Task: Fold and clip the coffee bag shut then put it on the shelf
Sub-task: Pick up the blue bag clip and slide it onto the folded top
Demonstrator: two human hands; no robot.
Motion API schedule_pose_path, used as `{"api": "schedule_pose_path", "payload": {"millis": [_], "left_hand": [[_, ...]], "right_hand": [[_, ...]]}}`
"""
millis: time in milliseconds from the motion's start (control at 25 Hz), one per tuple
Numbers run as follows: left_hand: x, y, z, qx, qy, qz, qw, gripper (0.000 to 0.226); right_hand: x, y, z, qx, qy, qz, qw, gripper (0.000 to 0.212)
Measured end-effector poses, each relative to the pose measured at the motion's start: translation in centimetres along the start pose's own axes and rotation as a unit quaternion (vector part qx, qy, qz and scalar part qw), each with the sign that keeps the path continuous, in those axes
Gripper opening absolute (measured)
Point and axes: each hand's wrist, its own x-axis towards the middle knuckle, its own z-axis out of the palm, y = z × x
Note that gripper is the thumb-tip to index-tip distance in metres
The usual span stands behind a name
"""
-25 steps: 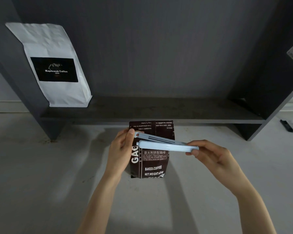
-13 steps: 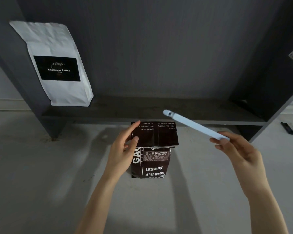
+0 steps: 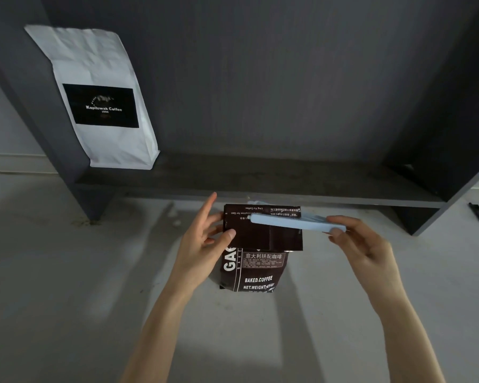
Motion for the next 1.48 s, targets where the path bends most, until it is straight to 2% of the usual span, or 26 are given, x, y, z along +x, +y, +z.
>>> {"api": "schedule_pose_path", "payload": {"millis": [240,520,1040,1320,1480], "left_hand": [[0.0,-0.5,-0.3,-0.024,-0.009,-0.037,0.999,0.074],[0.0,-0.7,-0.2,-0.036,-0.007,-0.052,0.998,0.071],[-0.2,-0.6,-0.4,-0.035,-0.016,-0.044,0.998,0.068],[-0.3,0.3,-0.7,-0.028,-0.010,0.006,1.000,0.044],[-0.4,0.2,-0.6,-0.032,-0.005,0.008,0.999,0.043]], "right_hand": [[1.0,-0.8,2.6,0.056,-0.018,-0.009,0.998,0.026],[1.1,-1.1,3.8,0.096,-0.045,0.001,0.994,0.026],[0.4,-0.9,5.1,0.149,0.002,0.013,0.989,0.027],[0.4,-0.9,5.2,0.136,0.012,0.016,0.990,0.027],[0.3,-0.9,5.1,0.124,0.017,0.011,0.992,0.027]]}}
